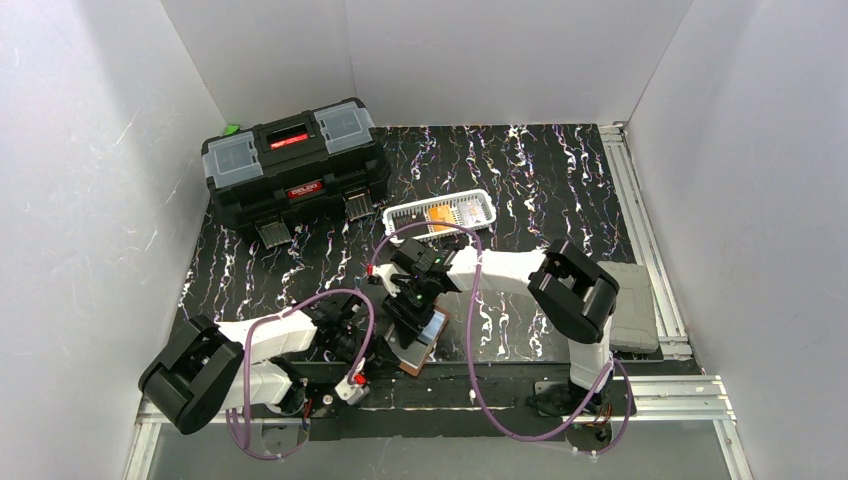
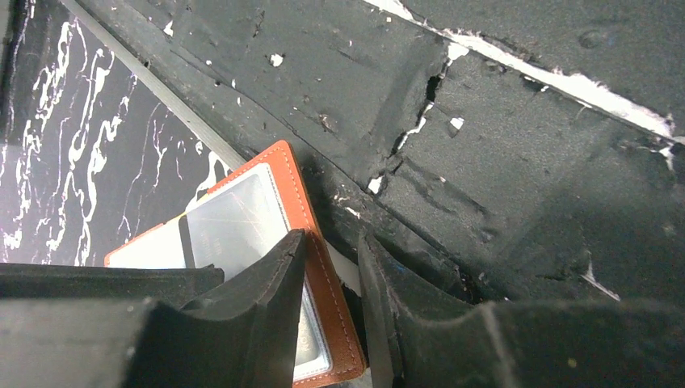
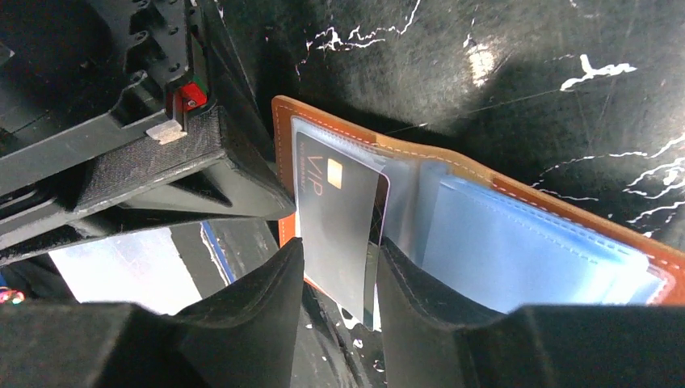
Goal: Put the credit cards into the card holder
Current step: Insert the credit card into the card holder.
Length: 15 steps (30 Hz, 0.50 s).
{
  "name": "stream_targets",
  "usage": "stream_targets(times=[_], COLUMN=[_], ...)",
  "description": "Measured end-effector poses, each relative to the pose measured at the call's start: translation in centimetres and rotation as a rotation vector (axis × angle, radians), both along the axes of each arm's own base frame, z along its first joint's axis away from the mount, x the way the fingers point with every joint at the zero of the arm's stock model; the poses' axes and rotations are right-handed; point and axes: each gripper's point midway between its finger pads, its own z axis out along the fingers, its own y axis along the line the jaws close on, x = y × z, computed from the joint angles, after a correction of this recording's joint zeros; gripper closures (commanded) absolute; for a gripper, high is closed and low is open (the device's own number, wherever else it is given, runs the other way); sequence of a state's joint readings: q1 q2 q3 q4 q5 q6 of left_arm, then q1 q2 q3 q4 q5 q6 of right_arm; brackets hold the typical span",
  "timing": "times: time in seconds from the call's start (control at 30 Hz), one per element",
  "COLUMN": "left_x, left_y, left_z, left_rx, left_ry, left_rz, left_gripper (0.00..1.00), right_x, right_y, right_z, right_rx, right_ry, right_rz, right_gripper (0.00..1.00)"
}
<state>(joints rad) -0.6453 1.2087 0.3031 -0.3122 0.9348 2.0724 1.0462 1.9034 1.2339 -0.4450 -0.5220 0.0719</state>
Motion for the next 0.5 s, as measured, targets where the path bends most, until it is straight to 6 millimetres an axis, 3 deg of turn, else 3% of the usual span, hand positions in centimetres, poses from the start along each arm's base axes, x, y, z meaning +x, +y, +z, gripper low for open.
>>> stream_targets(times=[0.5], left_x=[0.4], left_y=[-0.8], left_z=[0.1], left_rx=[-0.016], left_ry=[0.039], left_rz=[0.067], left_gripper=[0.73], right_x=[0.1], right_y=[-2.8], right_z=[0.2], right_rx=[0.011], right_ry=[0.075], right_rz=[-0.091], right_gripper=[0.48])
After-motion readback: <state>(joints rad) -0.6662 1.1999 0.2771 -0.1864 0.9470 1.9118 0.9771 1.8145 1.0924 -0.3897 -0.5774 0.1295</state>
